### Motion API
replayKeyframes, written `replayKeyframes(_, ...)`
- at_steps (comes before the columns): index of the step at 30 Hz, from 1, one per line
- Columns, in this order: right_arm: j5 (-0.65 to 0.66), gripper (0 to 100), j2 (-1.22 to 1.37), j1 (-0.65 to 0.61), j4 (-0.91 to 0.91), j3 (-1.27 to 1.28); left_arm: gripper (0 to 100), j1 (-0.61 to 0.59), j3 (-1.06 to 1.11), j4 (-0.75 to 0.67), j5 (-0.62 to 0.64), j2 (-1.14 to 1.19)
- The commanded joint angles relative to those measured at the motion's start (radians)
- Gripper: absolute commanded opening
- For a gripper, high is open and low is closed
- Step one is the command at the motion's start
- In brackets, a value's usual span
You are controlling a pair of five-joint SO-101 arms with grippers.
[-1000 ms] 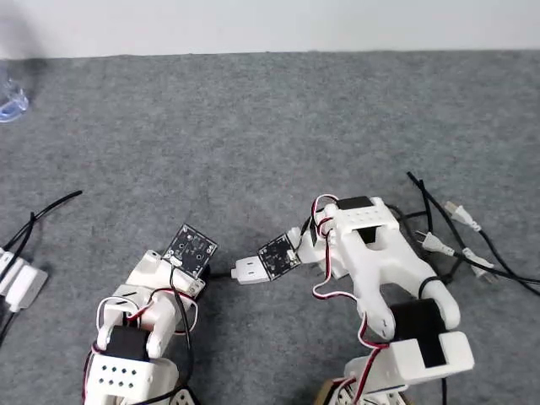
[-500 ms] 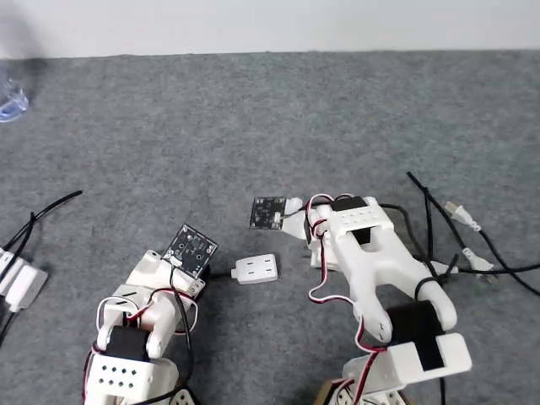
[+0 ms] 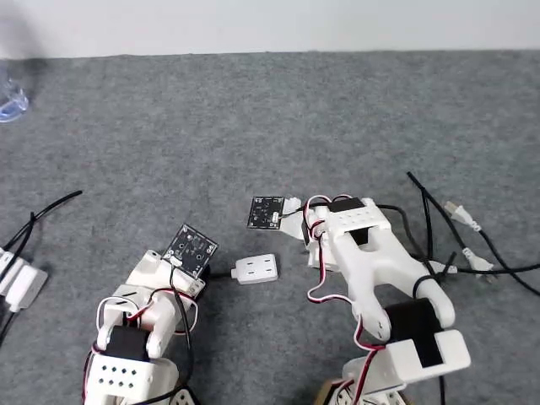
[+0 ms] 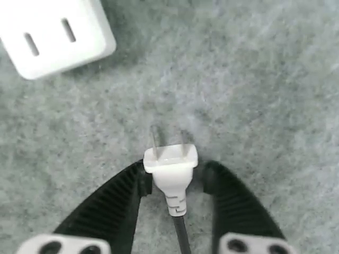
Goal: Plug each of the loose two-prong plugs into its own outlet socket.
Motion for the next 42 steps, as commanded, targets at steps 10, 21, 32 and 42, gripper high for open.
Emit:
replayKeyframes(10,0.08,20.9,-0.005,0.005,-0.028,-0.04,20,0.006,-0.002,-0.028,-0.006,-0.009)
replayKeyframes(21,0.222,20.9,0.005,0.01,-0.077,-0.032,20,0.006,-0.002,-0.028,-0.006,-0.011)
replayKeyframes(32,0.215,20.8,0.005,0.041,-0.051,-0.031,20,0.006,-0.002,-0.028,-0.006,-0.011)
replayKeyframes(42,0.215,6.8,0.005,0.022,-0.058,-0.005,20,0.006,-0.002,-0.028,-0.006,-0.011)
